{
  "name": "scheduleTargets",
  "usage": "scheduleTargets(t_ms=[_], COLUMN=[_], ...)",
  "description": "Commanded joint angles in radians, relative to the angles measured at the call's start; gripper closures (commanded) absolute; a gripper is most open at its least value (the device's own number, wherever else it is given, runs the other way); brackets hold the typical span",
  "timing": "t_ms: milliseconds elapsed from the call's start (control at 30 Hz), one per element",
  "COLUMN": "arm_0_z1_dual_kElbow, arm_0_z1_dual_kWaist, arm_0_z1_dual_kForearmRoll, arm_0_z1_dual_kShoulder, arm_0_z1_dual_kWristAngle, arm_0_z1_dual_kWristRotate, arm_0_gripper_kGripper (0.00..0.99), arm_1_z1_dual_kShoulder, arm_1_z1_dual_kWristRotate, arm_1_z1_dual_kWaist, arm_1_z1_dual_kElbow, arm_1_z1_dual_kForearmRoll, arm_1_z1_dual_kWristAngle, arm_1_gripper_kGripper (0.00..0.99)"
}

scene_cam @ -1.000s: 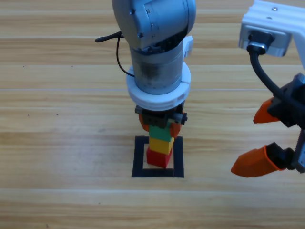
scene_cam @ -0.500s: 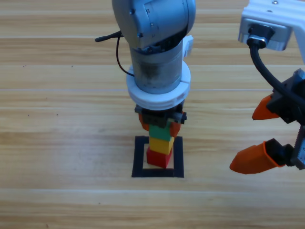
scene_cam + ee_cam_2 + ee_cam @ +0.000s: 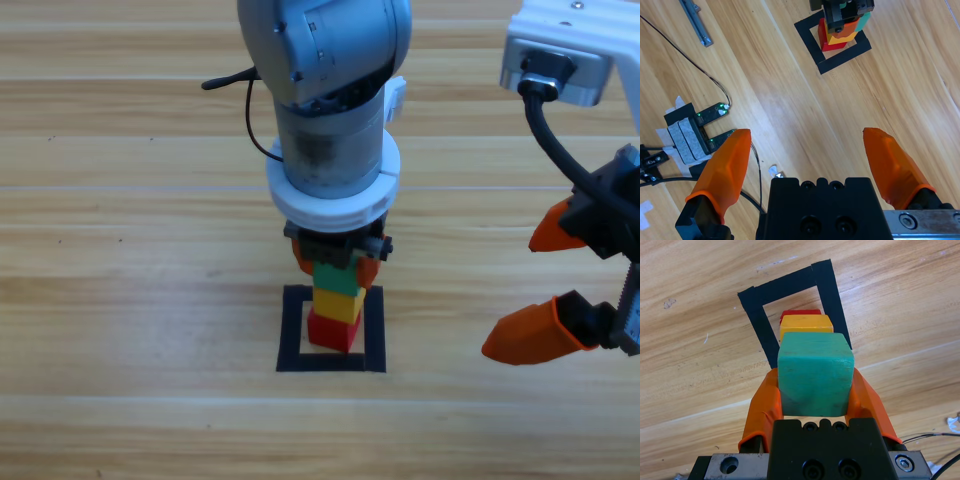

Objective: Stack the blocks in the rectangular block: red at the bottom, yellow in the middle, green on top

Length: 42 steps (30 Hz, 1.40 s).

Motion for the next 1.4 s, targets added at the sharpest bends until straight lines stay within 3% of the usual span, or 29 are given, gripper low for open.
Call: scheduleTargets(t_ms=[33,267,400,467,567,667,1033,1200,1333,1400], arm_0_z1_dual_kElbow=[0.023,0.069,0.101,0.115,0.104,0.104,0.076,0.089,0.207,0.414], arm_0_z1_dual_kWaist=[0.024,0.041,0.044,0.044,0.044,0.044,0.046,0.043,0.026,0.020], arm_0_z1_dual_kForearmRoll=[-0.012,-0.033,-0.064,-0.084,-0.084,-0.084,-0.055,-0.039,-0.072,-0.201], arm_0_z1_dual_kShoulder=[0.048,0.025,0.006,-0.004,-0.006,-0.026,-0.095,-0.285,-0.435,-0.557], arm_0_z1_dual_kWristAngle=[0.014,0.017,0.014,0.007,0.002,0.004,0.027,0.096,0.154,0.166], arm_0_z1_dual_kWristRotate=[0.015,0.025,0.031,0.036,0.036,0.036,0.051,0.039,0.025,0.033], arm_0_gripper_kGripper=[0.950,0.944,0.835,0.703,0.202,0.002,0.000,0.000,0.000,0.000], arm_1_z1_dual_kShoulder=[0.033,0.032,0.032,0.032,0.032,0.032,0.027,0.027,0.027,0.027], arm_1_z1_dual_kWristRotate=[0.001,0.001,0.001,0.001,0.001,0.001,0.001,0.001,0.001,0.001], arm_1_z1_dual_kWaist=[-0.031,-0.031,-0.031,-0.031,-0.031,-0.031,-0.031,-0.031,-0.031,-0.031], arm_1_z1_dual_kElbow=[-0.004,-0.004,-0.004,-0.004,-0.004,-0.004,-0.006,-0.006,-0.007,-0.007], arm_1_z1_dual_kForearmRoll=[0.013,0.013,0.015,0.015,0.015,0.015,0.018,0.019,0.019,0.019], arm_1_z1_dual_kWristAngle=[0.012,0.012,0.013,0.013,0.013,0.013,0.013,0.015,0.015,0.015], arm_1_gripper_kGripper=[0.001,0.001,0.001,0.001,0.001,0.001,0.001,0.001,0.001,0.001])
